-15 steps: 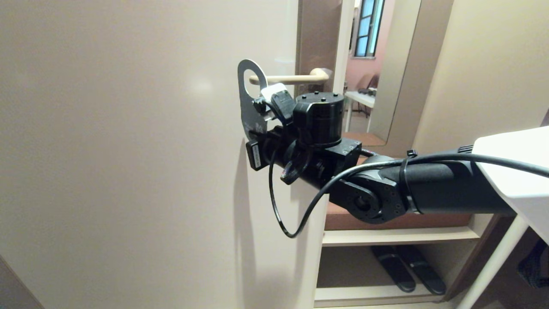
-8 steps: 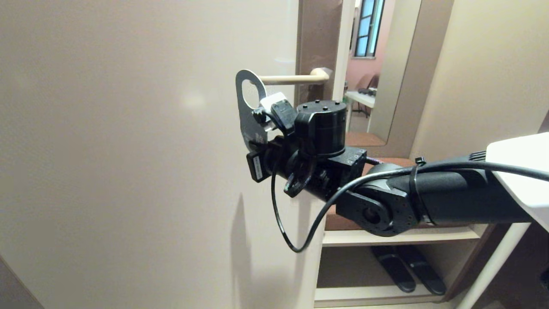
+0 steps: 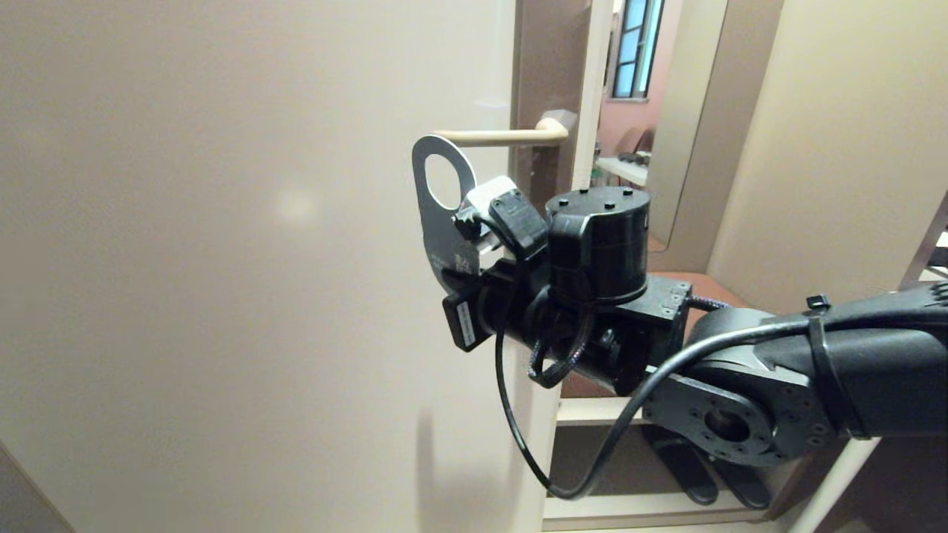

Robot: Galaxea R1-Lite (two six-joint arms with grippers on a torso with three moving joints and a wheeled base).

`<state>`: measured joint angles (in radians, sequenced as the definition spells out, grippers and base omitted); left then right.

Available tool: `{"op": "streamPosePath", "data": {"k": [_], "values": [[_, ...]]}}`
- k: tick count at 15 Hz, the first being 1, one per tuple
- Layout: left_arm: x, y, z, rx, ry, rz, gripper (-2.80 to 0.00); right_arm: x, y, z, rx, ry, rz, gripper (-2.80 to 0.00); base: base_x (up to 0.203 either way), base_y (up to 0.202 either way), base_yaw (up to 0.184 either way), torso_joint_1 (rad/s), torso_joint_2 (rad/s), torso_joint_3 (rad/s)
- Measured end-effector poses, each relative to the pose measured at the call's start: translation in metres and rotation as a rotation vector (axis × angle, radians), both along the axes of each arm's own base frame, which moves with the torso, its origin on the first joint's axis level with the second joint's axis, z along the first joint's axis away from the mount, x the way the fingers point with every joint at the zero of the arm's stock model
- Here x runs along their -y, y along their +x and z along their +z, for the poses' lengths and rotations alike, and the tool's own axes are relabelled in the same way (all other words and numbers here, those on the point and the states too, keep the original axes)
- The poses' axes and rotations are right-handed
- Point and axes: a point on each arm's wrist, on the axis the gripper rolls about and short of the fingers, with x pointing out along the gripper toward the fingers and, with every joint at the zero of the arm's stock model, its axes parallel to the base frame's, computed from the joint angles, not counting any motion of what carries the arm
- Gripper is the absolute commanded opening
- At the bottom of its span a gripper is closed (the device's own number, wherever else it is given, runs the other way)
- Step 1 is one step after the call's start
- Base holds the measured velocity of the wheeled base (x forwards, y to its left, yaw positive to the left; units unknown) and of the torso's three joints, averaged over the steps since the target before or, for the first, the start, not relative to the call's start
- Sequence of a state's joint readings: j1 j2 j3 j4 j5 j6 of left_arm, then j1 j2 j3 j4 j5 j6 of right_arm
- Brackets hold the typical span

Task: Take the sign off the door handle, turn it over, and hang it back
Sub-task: Hand it to the other hand

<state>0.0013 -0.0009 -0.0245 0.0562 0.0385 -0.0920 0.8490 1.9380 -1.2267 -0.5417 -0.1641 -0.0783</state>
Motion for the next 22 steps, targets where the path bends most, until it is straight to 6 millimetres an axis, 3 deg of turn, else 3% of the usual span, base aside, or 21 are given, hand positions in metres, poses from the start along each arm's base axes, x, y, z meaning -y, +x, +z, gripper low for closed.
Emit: {"op": "streamPosePath", "data": {"k": [8,16,22], "values": [[0.0,0.0,0.0,0.0,0.0,0.0,-2.8,0.03,-0.053,0.012,0.014,-0.03,-0.073,-2.8,0.0,0.0,0.0,0.0,0.0,0.0],[0.0,0.0,0.0,0.0,0.0,0.001,-2.8,0.101,-0.094,0.022,0.058,-0.05,-0.241,-2.8,0.0,0.0,0.0,0.0,0.0,0.0],[0.0,0.0,0.0,0.0,0.0,-0.001,-2.8,0.142,-0.123,0.029,0.107,-0.027,-0.367,-2.8,0.0,0.0,0.0,0.0,0.0,0.0]]}}
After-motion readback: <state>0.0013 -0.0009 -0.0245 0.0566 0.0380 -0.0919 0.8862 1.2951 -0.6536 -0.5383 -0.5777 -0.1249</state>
